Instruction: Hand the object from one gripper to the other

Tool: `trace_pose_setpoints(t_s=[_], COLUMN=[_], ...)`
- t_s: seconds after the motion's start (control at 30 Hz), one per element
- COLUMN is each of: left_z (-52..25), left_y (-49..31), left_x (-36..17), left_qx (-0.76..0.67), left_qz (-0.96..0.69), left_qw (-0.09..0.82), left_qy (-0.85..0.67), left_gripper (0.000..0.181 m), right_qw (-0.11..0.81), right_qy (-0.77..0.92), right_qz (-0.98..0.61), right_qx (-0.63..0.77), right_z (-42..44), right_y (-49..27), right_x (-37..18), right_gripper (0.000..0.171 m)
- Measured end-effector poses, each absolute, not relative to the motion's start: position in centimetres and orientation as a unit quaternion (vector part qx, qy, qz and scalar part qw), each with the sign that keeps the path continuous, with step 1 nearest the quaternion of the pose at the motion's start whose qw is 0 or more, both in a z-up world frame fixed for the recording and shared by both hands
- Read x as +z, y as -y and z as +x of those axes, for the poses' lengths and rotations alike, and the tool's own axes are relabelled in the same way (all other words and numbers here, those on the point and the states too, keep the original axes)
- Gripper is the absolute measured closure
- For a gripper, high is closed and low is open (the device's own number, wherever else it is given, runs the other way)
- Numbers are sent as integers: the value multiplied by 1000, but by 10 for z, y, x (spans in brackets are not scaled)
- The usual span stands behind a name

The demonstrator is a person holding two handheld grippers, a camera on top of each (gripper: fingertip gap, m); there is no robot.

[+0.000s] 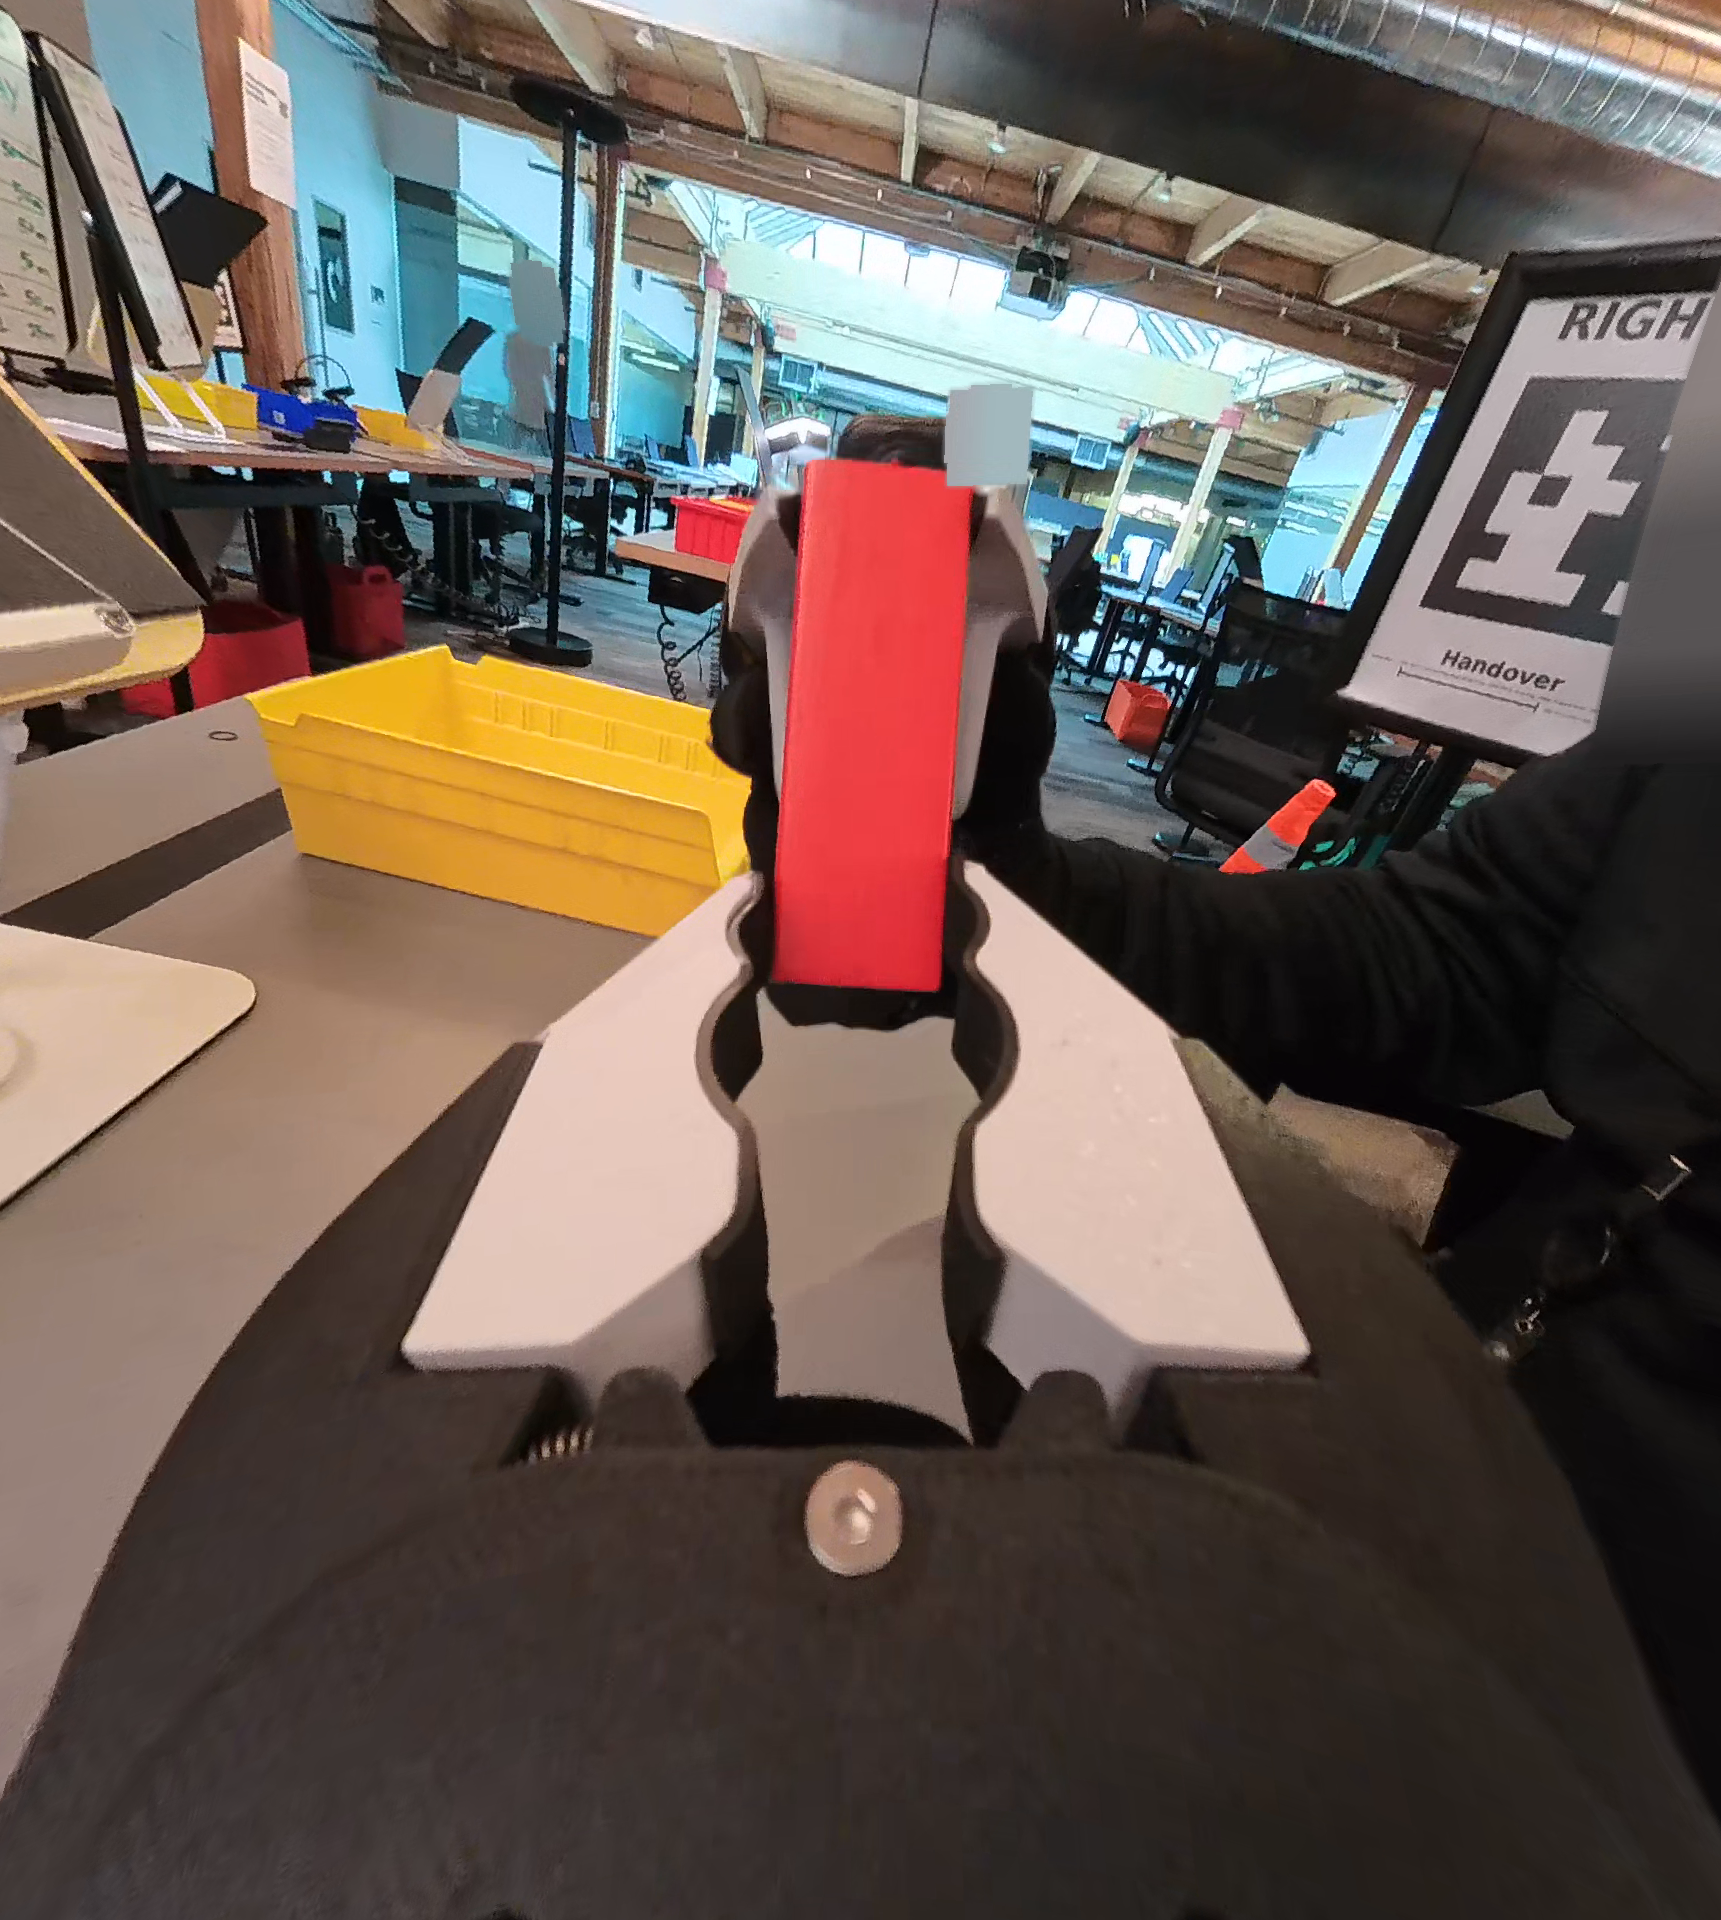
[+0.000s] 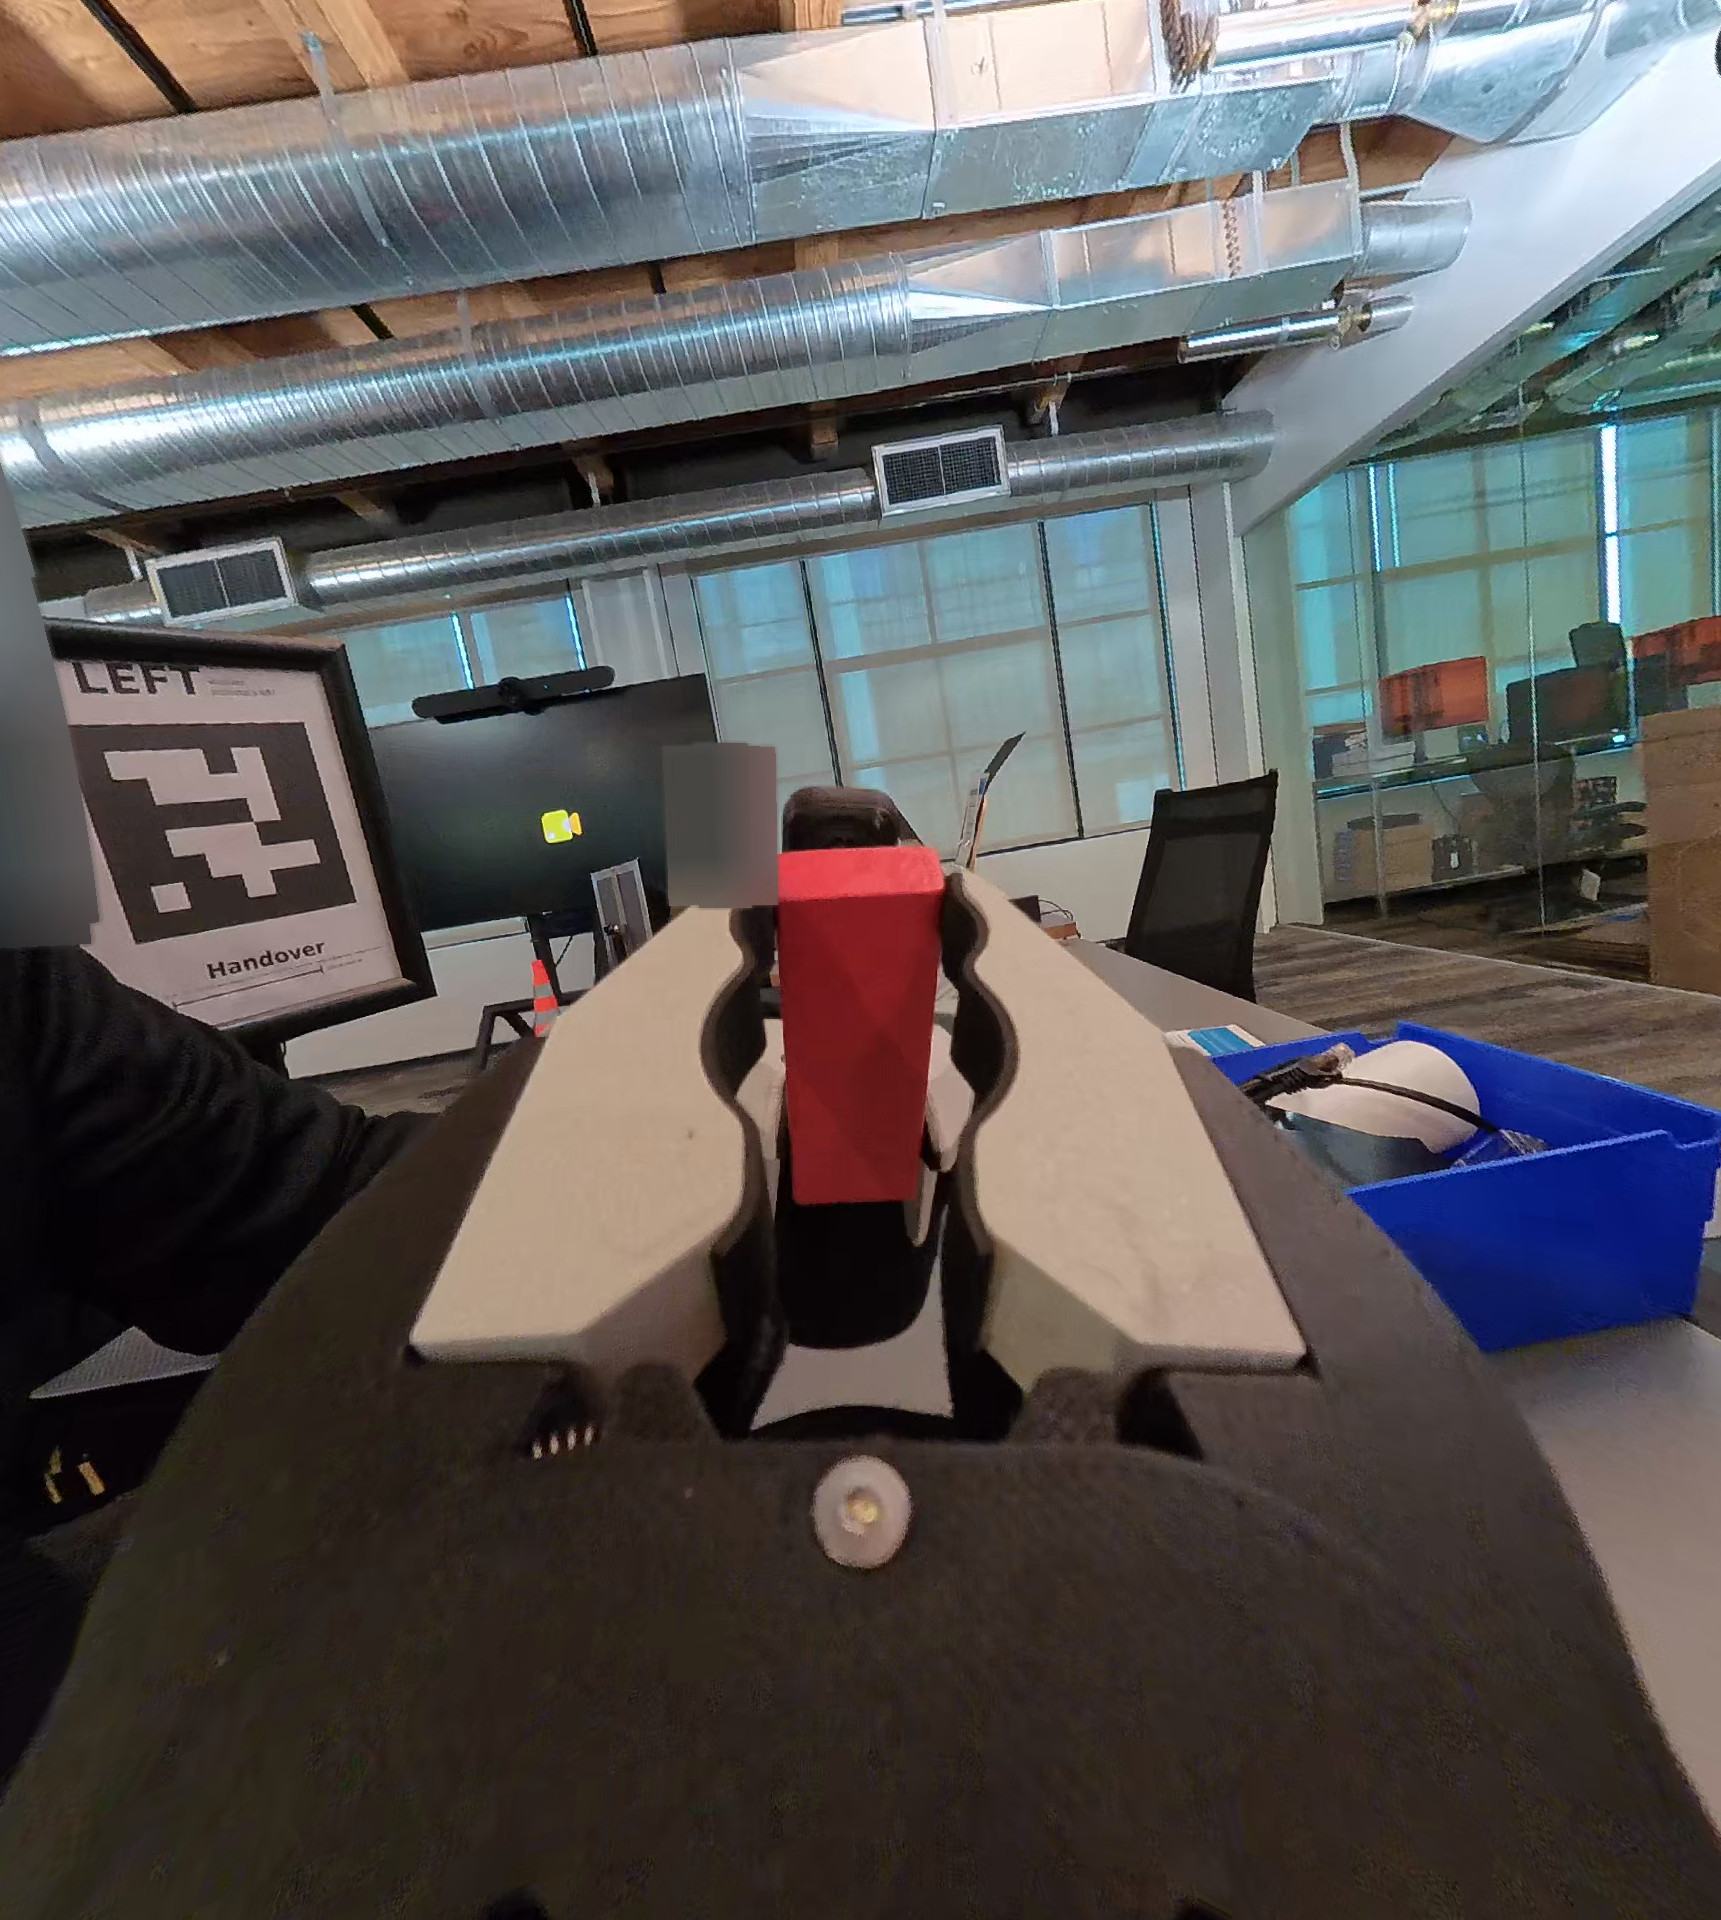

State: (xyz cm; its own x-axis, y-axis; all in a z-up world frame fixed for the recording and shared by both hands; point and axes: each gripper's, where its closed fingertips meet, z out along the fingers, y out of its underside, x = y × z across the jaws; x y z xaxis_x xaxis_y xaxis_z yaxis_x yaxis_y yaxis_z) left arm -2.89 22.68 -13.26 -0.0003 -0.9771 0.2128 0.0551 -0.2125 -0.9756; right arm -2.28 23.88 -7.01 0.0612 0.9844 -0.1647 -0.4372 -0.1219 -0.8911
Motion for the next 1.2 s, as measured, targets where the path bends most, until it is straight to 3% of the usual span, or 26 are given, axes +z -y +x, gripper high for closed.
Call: trace_pose_setpoints(t_s=[0.07, 0.13, 0.23, 0.43, 0.67, 0.83, 1.1, 1.2], left_z=[-32, -36, -46, -64, -60, -57, -55, -55], left_y=[-229, -235, -240, -243, -234, -229, -233, -243], left_x=[-134, -138, -144, -165, -188, -187, -186, -172], left_qx=[-545, -506, -412, -159, -69, -60, -50, -56], left_qz=[-547, -570, -599, -636, -635, -629, -621, -626], left_qw=[458, 457, 454, 415, 371, 370, 385, 422], left_qy=[-440, -459, -515, -630, -674, -681, -681, -653], left_gripper=[150, 150, 150, 150, 150, 150, 150, 135], right_qw=[581, 573, 587, 537, 470, 456, 468, 494], right_qy=[326, 364, 456, 607, 676, 690, 673, 646], right_qz=[-447, -479, -531, -560, -565, -562, -569, -573], right_qx=[597, 557, 408, 171, 51, 35, 62, 105], right_z=[-24, -28, -27, -28, -48, -52, -54, -53], right_y=[-240, -242, -248, -240, -240, -239, -245, -247], right_x=[-73, -84, -102, -131, -180, -192, -196, -185], right_gripper=[135, 112, 102, 113, 123, 138, 139, 139])
